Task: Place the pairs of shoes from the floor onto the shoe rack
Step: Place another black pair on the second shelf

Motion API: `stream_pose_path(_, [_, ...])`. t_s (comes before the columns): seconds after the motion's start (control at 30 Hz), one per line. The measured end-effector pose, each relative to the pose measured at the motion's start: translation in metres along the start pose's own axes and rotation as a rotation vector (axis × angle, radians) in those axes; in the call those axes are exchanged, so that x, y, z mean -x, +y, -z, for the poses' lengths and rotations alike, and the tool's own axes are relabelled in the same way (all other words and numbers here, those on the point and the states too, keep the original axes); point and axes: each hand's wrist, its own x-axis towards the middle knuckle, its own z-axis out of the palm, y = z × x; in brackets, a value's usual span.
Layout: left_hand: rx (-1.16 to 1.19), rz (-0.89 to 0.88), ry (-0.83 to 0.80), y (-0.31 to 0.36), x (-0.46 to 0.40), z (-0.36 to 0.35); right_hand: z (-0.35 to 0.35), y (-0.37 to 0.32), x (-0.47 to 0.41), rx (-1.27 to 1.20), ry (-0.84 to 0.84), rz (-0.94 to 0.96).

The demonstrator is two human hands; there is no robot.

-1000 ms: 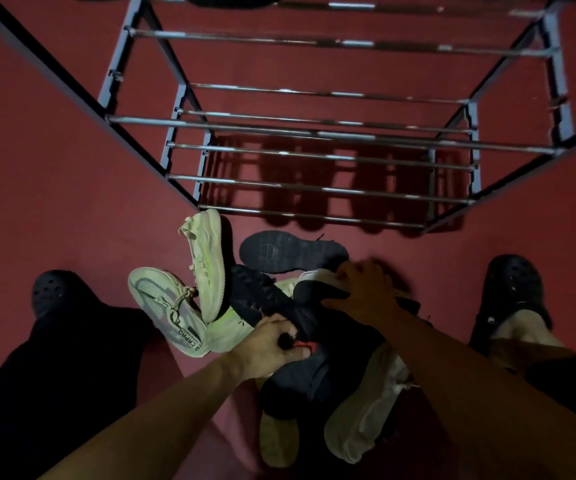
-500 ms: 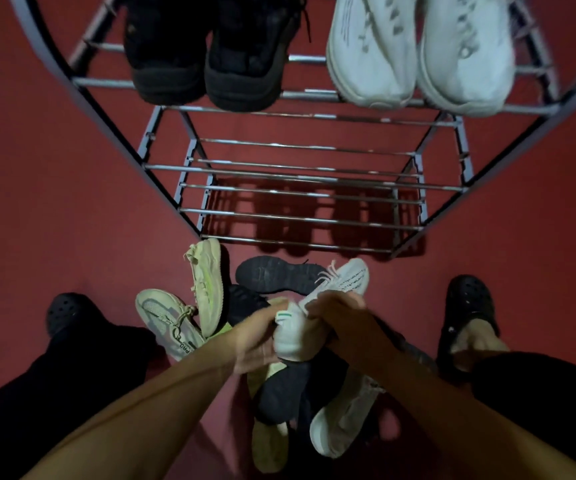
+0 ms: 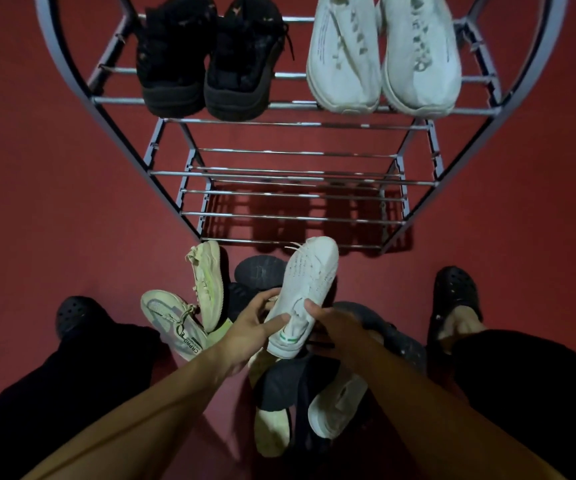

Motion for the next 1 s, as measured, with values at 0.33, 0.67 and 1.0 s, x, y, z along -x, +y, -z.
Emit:
stream_pose_path(0.33, [-0.243,0.236,0.191,-0.011,-0.011,0.018,0.035,0.033,-0.040,0.386,0.493,0.191])
stream_pose_path(0.67, [-0.343,0.405,0.212,-0.049,-0.021,0.039,-0.022,0.055,-0.077,0.648,0.024,0.335])
stream_pose_path(1.0, [-0.124,0.565,0.237,-0.068,-0.033,0.061,-0.033,0.063,-0.120,0.670,0.049,0.112])
